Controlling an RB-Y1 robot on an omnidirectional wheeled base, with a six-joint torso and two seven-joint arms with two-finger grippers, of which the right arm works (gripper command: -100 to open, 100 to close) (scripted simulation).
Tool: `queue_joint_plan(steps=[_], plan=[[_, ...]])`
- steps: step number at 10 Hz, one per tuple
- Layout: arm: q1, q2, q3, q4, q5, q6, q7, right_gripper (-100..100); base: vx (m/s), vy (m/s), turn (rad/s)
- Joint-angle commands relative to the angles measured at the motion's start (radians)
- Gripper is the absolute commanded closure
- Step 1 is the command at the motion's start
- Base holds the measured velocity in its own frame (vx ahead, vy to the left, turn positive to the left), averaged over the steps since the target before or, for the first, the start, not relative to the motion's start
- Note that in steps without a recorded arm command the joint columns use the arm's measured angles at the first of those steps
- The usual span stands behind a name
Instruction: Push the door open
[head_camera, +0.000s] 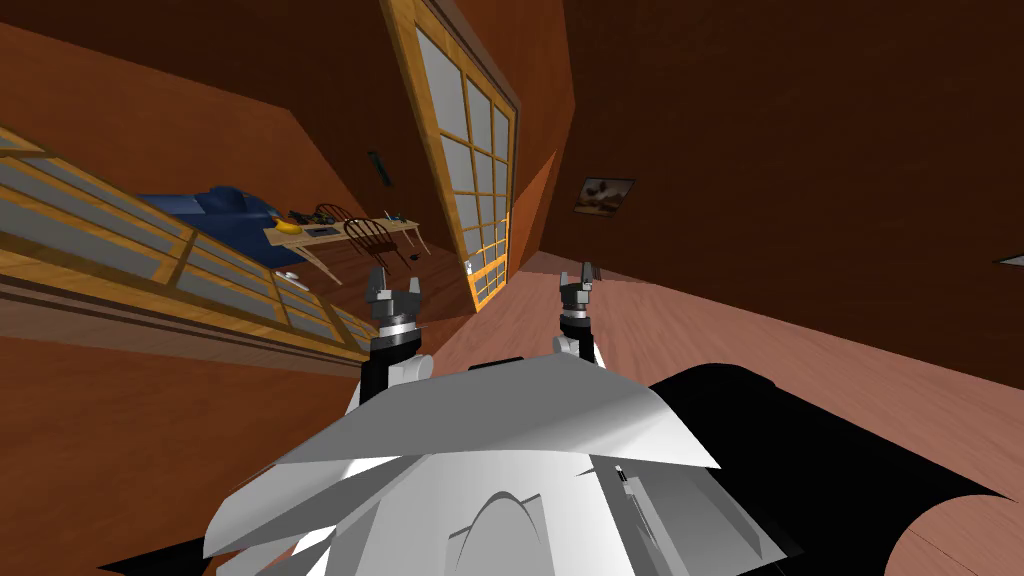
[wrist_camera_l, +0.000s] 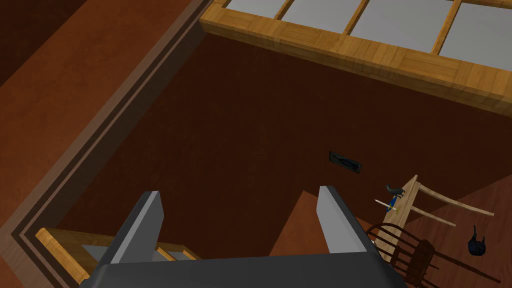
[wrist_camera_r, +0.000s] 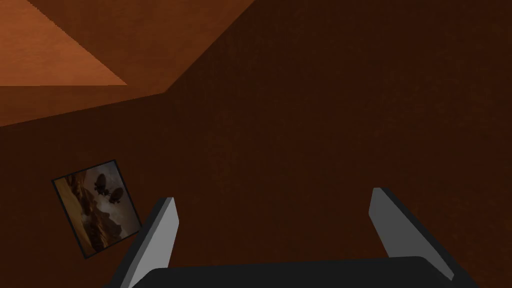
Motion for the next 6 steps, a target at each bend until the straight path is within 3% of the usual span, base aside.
queue_joint_plan(steps=[1,6], plan=[[-0.008,-0.008,-0.001,0.029,-0.005,-0.006,0.035,-100,0.042,-0.012,0.214],[-0.028,-0.026,-0.004,0.107,-0.017,-0.022,0.128,-100,0.074,-0.019,0.175]])
